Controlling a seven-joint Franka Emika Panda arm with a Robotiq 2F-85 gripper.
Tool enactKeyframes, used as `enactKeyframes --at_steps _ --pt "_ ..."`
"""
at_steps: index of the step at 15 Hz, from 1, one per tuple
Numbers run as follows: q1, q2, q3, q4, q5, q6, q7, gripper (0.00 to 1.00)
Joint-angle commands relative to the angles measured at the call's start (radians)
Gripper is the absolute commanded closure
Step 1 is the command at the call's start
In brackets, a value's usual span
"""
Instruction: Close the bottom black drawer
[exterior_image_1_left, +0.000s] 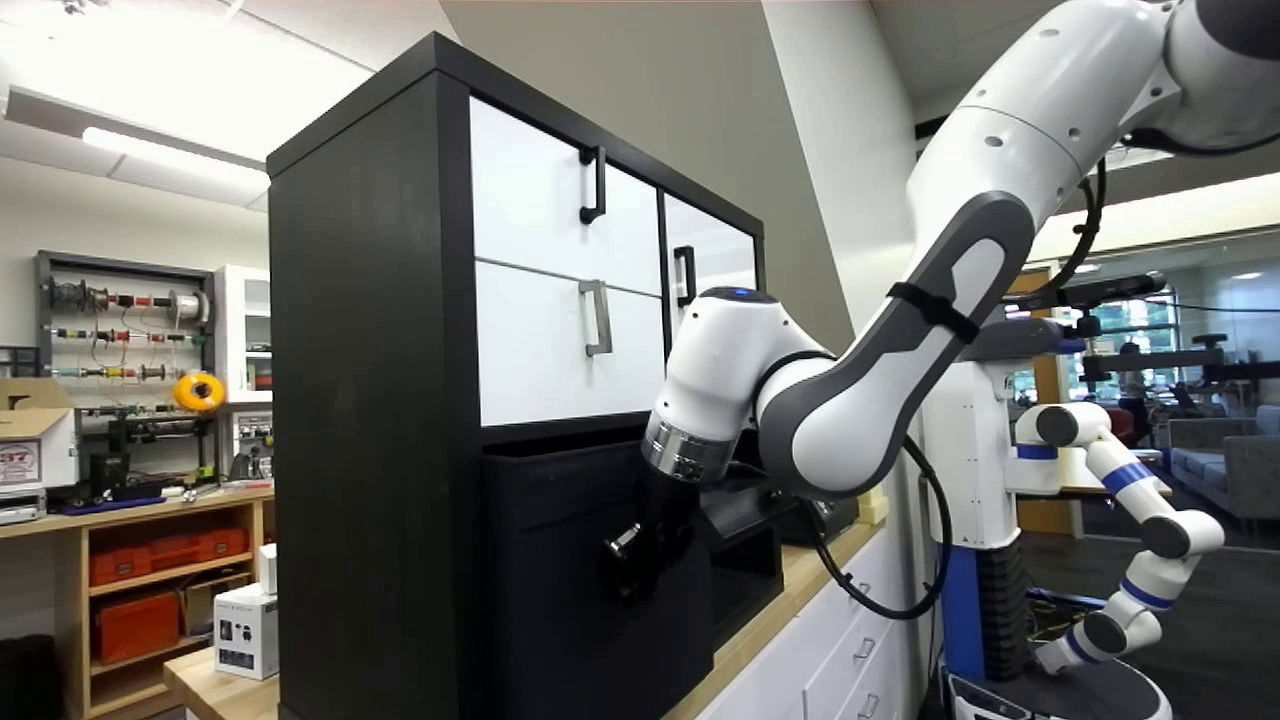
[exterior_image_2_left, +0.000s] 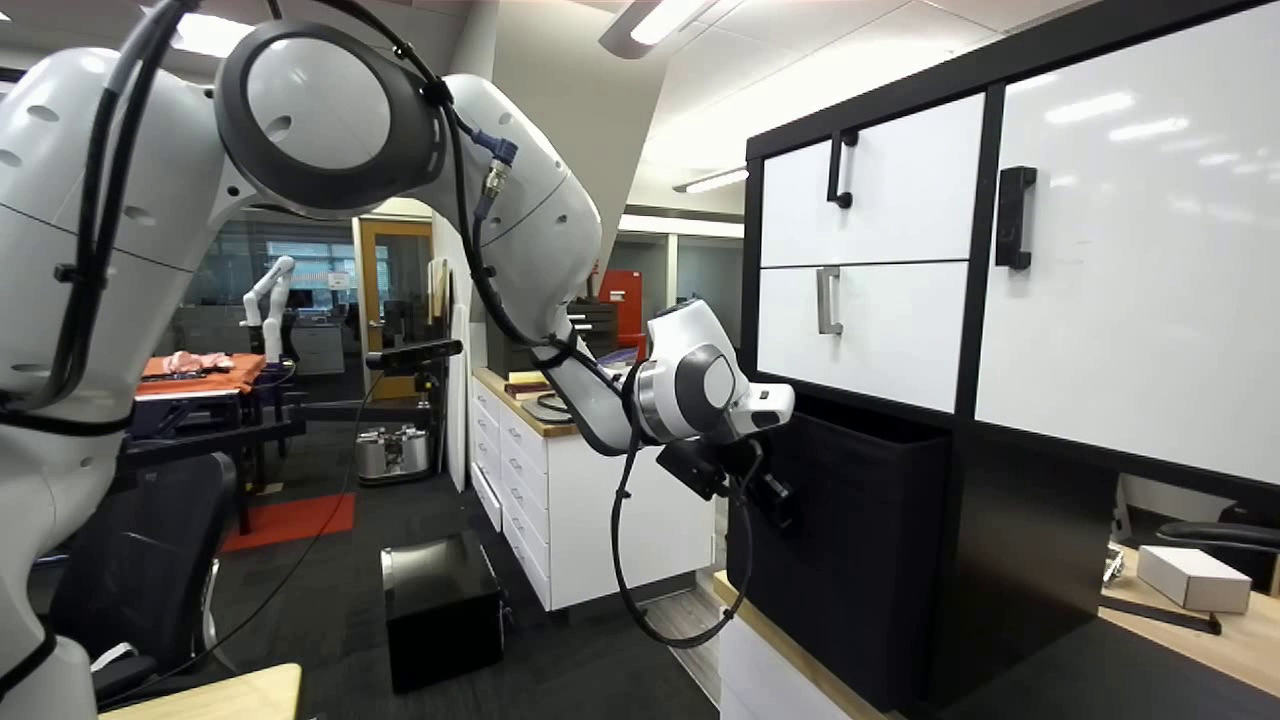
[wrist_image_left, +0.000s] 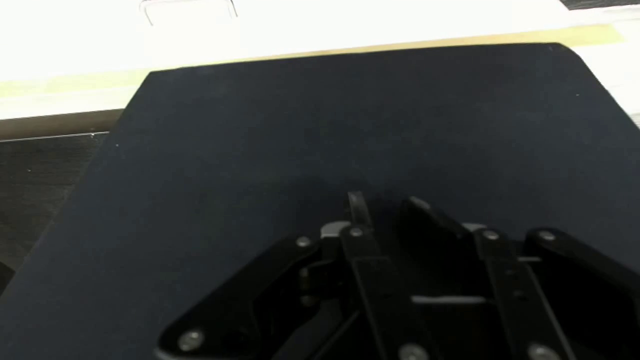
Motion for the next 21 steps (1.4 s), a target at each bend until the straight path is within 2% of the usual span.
enactKeyframes --at_steps 1,3,4,7,8,10,13,21 --pt "0.001 0.019 0.004 0.032 -0.003 -0.002 -0.016 0.44" --pt "-0.02 -0.005 0.035 0.0 0.022 -0.024 -0.061 0.32" --pt "0.055 -0.035 -0.031 -0.034 0.159 -0.039 -0.172 0.27" --pt "0.064 -0.101 0.011 -0.08 0.383 -0.176 -0.363 0.05" --pt "0.081 -0.129 0.009 -0.092 0.431 -0.235 -0.395 0.02" --pt "0.118 -0.175 -0.004 -0.106 0.484 -0.342 -0.426 0.0" --pt "0.153 -0.252 -0.014 -0.13 0.503 -0.477 -0.431 0.0" --pt "0.146 -0.382 -0.012 -0.153 0.545 -0.718 -0.515 0.0"
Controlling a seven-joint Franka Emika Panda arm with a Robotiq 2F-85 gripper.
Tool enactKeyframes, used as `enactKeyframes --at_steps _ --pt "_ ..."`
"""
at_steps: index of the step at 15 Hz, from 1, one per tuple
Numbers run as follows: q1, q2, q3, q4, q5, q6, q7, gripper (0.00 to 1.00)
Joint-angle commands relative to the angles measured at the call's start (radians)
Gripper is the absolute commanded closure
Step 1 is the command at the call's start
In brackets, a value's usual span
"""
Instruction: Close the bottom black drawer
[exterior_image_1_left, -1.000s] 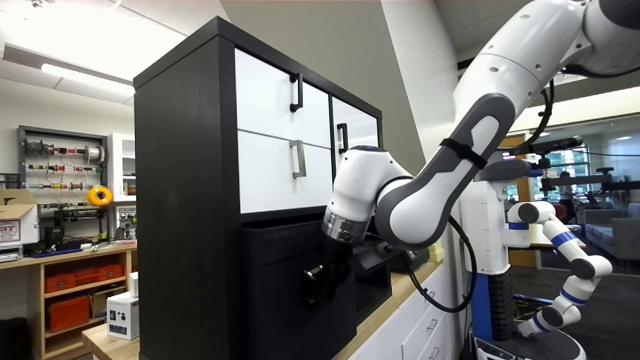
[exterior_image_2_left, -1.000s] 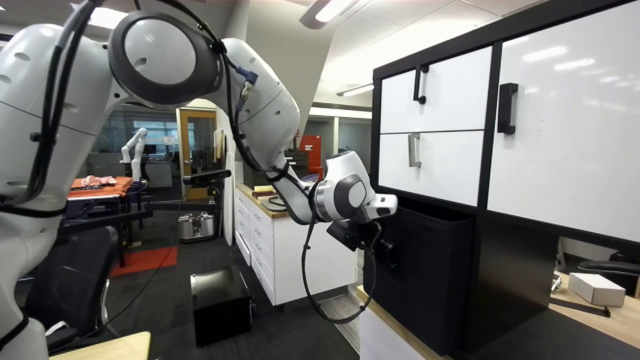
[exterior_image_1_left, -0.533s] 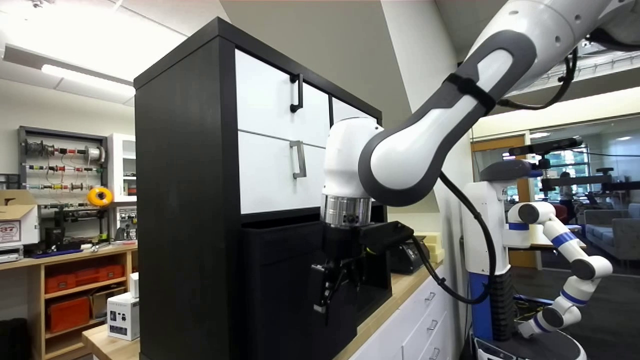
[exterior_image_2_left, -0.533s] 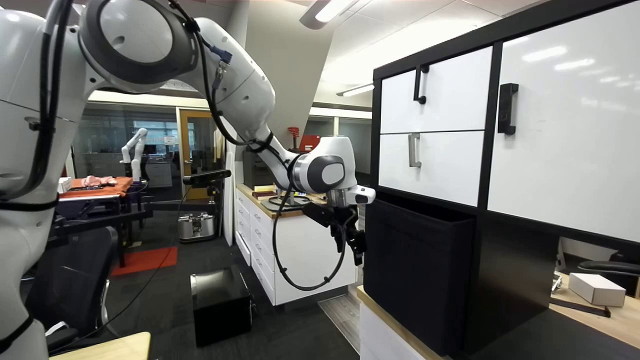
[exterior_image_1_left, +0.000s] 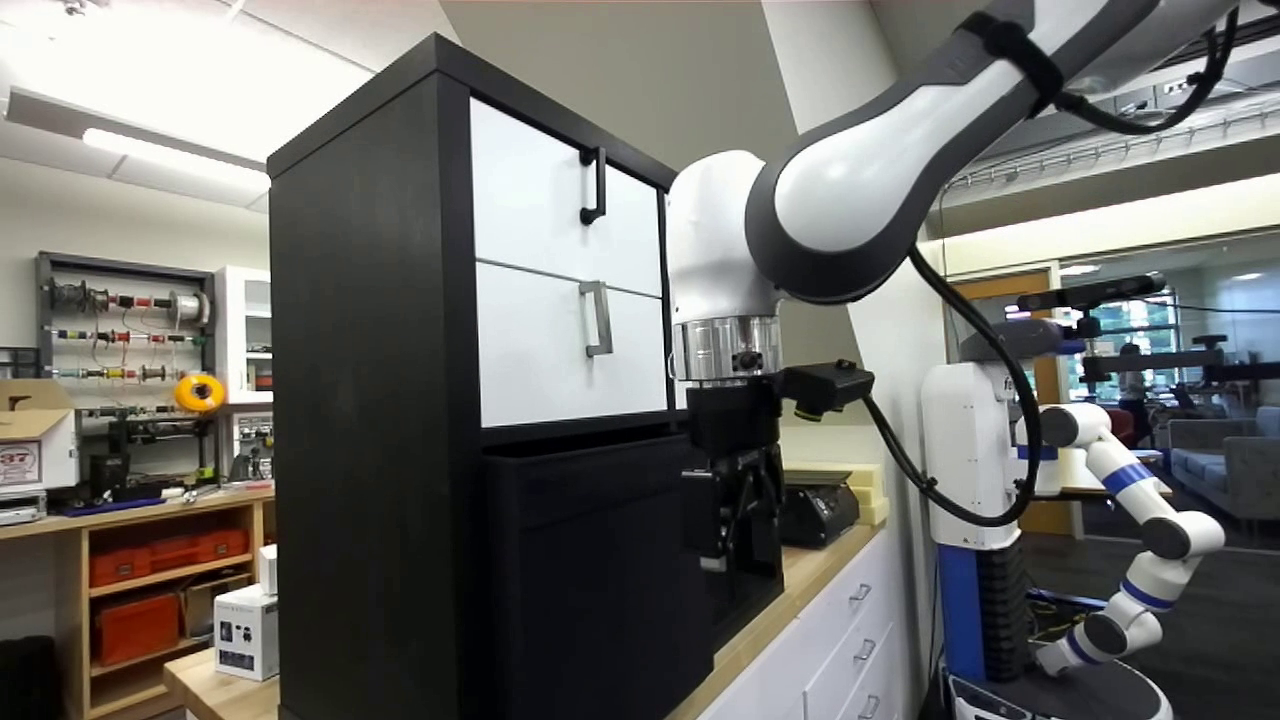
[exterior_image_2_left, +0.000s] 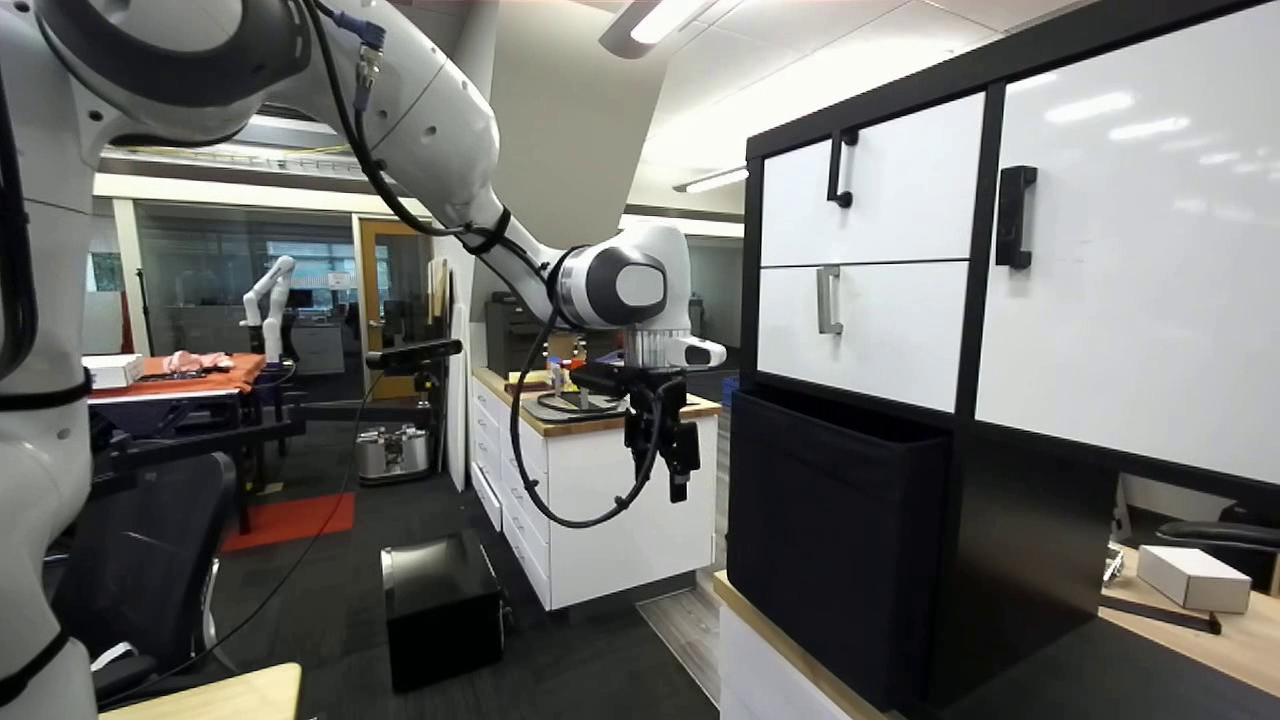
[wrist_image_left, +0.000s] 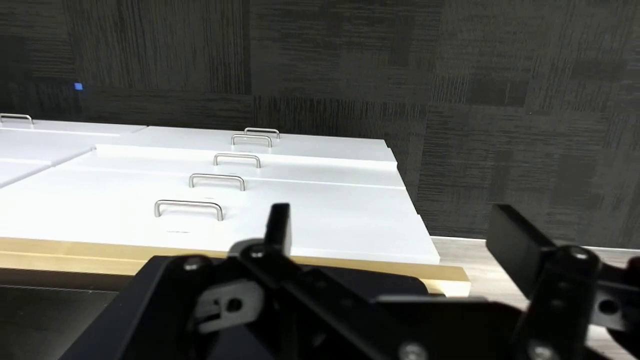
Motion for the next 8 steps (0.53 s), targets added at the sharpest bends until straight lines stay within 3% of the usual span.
enactKeyframes --at_steps 1,8 --pt "0.013 -0.012 -0.016 0.0 0.01 -0.026 -0.014 0.0" --pt "0.011 -0.032 -0.017 -0.013 0.019 -0.051 -0.032 0.0"
